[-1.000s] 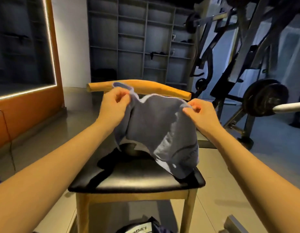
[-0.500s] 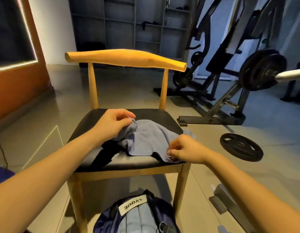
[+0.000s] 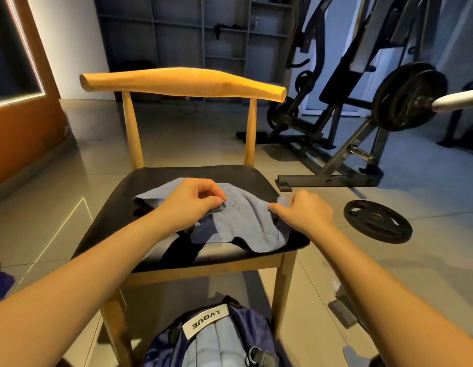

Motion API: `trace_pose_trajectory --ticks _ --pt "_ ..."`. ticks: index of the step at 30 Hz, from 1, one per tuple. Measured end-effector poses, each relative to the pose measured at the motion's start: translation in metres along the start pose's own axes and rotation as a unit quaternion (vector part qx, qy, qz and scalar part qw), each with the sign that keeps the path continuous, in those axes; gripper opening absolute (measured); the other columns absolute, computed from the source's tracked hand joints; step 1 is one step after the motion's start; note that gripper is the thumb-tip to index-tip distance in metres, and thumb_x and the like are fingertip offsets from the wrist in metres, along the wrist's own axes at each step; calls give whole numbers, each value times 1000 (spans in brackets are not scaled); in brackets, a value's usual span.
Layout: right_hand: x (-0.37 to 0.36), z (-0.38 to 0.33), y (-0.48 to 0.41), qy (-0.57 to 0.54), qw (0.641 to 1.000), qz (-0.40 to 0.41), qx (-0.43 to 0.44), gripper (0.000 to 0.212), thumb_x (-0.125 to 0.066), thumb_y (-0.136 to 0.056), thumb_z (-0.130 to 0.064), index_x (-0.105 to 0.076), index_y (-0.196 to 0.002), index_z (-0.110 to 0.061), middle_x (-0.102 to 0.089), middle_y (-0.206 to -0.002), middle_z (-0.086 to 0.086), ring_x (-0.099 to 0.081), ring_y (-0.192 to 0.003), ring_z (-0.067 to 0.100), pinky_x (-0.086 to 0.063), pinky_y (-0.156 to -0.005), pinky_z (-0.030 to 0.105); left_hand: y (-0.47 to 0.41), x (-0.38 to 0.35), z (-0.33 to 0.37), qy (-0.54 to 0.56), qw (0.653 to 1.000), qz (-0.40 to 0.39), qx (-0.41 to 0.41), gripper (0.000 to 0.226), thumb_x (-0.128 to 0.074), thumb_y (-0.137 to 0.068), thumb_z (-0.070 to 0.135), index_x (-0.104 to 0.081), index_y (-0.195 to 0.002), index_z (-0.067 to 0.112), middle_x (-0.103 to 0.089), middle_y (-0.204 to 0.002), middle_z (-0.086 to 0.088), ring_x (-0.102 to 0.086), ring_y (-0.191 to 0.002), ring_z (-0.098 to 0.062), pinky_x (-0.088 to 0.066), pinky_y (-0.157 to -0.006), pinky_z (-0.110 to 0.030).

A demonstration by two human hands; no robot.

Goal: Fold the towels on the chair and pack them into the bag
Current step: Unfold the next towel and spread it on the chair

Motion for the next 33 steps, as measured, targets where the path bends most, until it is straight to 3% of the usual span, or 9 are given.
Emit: trace_pose_trajectory --ticks 4,7,11,13,15,19,27,30,33 --pt "-4 -5 -2 26 999 8 16 39 -55 -95 -49 -59 -77 -15 -59 -71 3 -61 -70 25 -49 -61 32 1 -1 1 7 1000 -5 -3 7 -66 -96 11 -72 -93 10 -75 -86 -8 -69 -75 -10 -60 -69 -29" --pt "-1 -3 -5 6 1000 16 20 37 -54 -98 -42 -63 -78 -13 -58 -68 3 -62 -70 26 -52 -63 35 3 2 2 -2 1000 -6 -16 5 -67 -96 11 -72 -94 11 -75 -85 -5 -69 -74 -4 -56 -67 -16" --pt "11 -3 -14 -175 984 -9 40 39 -59 -97 -33 -59 -73 -3 -58 -63 14 -61 -65 33 -56 -63 46 3 12 -2 -36 999 -13 -18 12 -67 -96 14 -74 -90 21 -75 -87 7 -71 -83 -6 -57 -76 -23" --pt "34 -13 -12 -313 947 19 71 36 -62 -95 -25 -53 -72 0 -48 -62 15 -52 -60 27 -51 -61 50 5 19 2 -19 1000 -3 -16 12 -68 -96 13 -76 -92 21 -76 -87 7 -72 -86 -8 -57 -80 -27" --pt "64 -33 0 -442 888 38 125 29 -61 -99 -19 -60 -76 -2 -48 -64 4 -47 -60 13 -43 -58 34 10 27 15 29 999 9 -34 12 -69 -95 10 -76 -95 20 -77 -88 5 -73 -87 -10 -55 -79 -25" --pt "85 -74 28 -553 799 -94 215 23 -52 -103 -6 -67 -85 -9 -54 -65 4 -48 -57 13 -42 -53 21 23 42 52 117 985 21 -126 15 -68 -94 3 -75 -105 10 -77 -94 -4 -71 -90 -12 -55 -79 -19" --pt "39 -85 49 -527 816 -197 129 20 -47 -93 10 -64 -86 3 -63 -67 13 -59 -66 30 -57 -70 40 23 22 29 47 994 -52 -84 18 -71 -91 1 -78 -89 17 -77 -90 -4 -70 -85 -16 -57 -88 -39" --pt "39 -85 56 -525 813 -203 150 12 -68 -93 -8 -68 -90 3 -63 -70 13 -60 -67 27 -57 -72 44 28 14 32 -11 995 -19 -102 12 -70 -91 15 -76 -92 26 -76 -89 5 -71 -87 -13 -57 -89 -45" --pt "42 -83 59 -491 848 -133 147 43 -79 -88 -30 -62 -89 10 -57 -65 16 -56 -59 20 -56 -61 38 33 7 38 -47 992 2 -120 10 -66 -91 29 -73 -94 36 -75 -91 14 -71 -90 -9 -58 -86 -39"
Point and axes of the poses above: each hand's wrist, its own y-axis away from the middle knuckle, its own x-axis out of the back of the hand, z = x × y, the point moved 6 cm from there along -y, towards the middle knuckle
